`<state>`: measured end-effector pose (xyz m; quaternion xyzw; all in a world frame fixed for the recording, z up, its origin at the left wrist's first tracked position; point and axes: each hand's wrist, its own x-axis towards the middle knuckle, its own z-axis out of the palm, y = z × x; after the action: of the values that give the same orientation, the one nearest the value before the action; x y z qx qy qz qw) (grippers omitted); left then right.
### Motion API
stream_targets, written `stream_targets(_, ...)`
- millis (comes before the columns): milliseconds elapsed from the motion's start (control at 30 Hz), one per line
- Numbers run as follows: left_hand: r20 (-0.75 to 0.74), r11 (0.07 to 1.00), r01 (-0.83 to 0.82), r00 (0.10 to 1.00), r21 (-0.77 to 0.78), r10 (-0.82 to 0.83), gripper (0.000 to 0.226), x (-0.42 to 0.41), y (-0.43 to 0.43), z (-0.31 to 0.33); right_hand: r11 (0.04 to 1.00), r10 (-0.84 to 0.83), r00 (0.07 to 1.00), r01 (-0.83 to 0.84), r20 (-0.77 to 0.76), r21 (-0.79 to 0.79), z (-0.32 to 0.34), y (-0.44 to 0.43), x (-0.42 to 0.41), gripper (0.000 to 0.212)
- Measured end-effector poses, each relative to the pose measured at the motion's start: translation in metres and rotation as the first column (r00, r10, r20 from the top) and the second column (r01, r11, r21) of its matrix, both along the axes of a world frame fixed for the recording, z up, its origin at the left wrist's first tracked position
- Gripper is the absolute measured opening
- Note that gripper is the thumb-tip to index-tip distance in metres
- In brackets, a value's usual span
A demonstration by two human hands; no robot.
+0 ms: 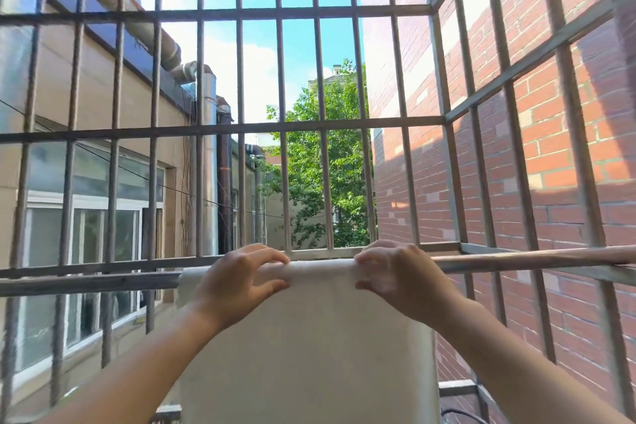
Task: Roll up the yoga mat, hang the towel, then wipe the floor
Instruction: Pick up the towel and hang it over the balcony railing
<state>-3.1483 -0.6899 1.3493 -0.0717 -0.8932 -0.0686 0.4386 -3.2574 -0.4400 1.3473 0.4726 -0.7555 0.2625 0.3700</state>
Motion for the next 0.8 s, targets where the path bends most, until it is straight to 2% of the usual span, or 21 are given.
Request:
stream_targets(133, -0.044, 0.999, 0.007, 0.999, 0.04, -0.005, 0.02, 0.011, -0.017, 0.0, 0.992, 0.074, 0.997, -0.07, 0.037, -0.105, 0.001, -0.004, -0.005, 0.009)
stream_targets(267, -0.031, 0.985, 0.038, 0.999, 0.168, -0.033, 0.014, 0.009, -0.019, 0.007, 0.99, 0.064, 0.997, -0.057, 0.052, -0.128, 0.011, -0.005, -0.007, 0.006)
stream_targets(500, 0.071, 0.972, -0.075, 0.996, 0.225, 0.061, 0.008, -0.005, -0.017, 0.024, 0.993, 0.034, 0.984, -0.014, 0.172, -0.116, 0.026, -0.006, -0.019, 0.001)
stream_targets(633, 0.179, 0.984, -0.094, 0.982, 0.154, 0.066, 0.046, -0.002, -0.024, 0.014, 0.986, 0.05, 0.988, -0.025, 0.147, -0.165, 0.019, -0.001, -0.02, 0.006)
stream_targets(800, 0.199, 0.98, -0.197, 0.962, 0.02, 0.189, 0.038, 0.003, -0.021, 0.008, 0.994, 0.025, 0.993, -0.013, 0.118, -0.106, 0.014, 0.002, -0.013, 0.013)
